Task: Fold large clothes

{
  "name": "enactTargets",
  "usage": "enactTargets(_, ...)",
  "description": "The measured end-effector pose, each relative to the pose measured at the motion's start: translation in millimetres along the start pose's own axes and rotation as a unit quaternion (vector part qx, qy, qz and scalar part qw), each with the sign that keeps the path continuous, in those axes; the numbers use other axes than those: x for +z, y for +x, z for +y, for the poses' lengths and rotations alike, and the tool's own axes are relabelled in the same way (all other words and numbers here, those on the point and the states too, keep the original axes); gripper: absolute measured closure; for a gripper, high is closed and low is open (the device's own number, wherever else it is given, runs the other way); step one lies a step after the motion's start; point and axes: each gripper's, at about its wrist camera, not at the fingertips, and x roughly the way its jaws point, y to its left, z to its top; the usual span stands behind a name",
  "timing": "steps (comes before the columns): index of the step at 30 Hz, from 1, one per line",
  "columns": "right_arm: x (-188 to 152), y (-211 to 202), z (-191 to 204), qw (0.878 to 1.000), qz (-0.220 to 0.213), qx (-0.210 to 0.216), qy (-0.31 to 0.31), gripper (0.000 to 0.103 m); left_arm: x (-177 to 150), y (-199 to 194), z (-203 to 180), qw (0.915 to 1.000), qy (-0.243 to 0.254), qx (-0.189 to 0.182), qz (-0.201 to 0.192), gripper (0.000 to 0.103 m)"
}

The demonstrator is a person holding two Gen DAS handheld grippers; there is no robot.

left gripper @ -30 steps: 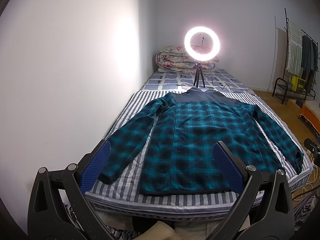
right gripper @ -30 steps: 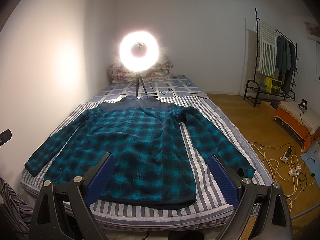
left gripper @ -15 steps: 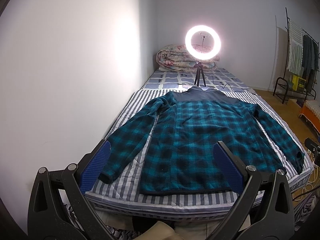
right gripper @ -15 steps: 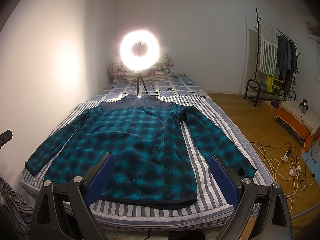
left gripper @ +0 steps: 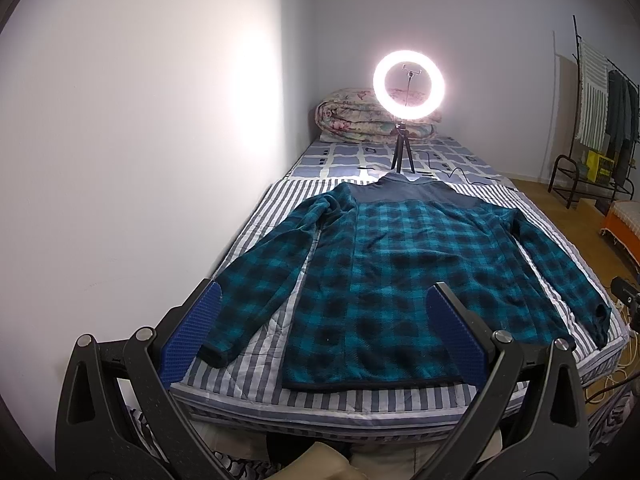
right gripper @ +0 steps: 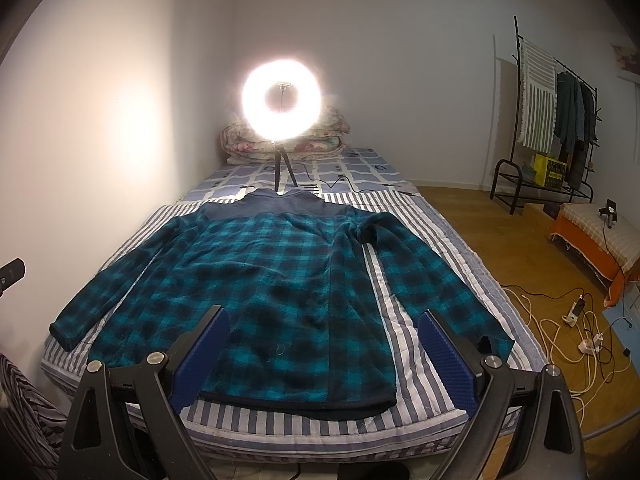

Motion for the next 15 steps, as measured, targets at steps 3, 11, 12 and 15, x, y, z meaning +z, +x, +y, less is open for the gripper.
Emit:
enactTargets(3,-1,0,2,1.0,0.001,-0.001,-0.002,0.007,0,1,1,1.0,-0.001,0.0,0.0,0.0)
enactTargets(11,-3,7,13,1.0,0.005,0.007,-0.01,0.007,-12,14,8,1.0,-0.003,0.006,0.006,0.0)
enactTargets(12,-1,10,13,1.0,0.006,0.009,-0.01,0.007,-13,16,9,0.9999,-0.004,0.008,0.007,0.0)
enactTargets(15,2,14,17,1.0,0.008,0.015,-0.015,0.007,-16,20,13,0.9998,-0.004,0.016,0.009,0.0)
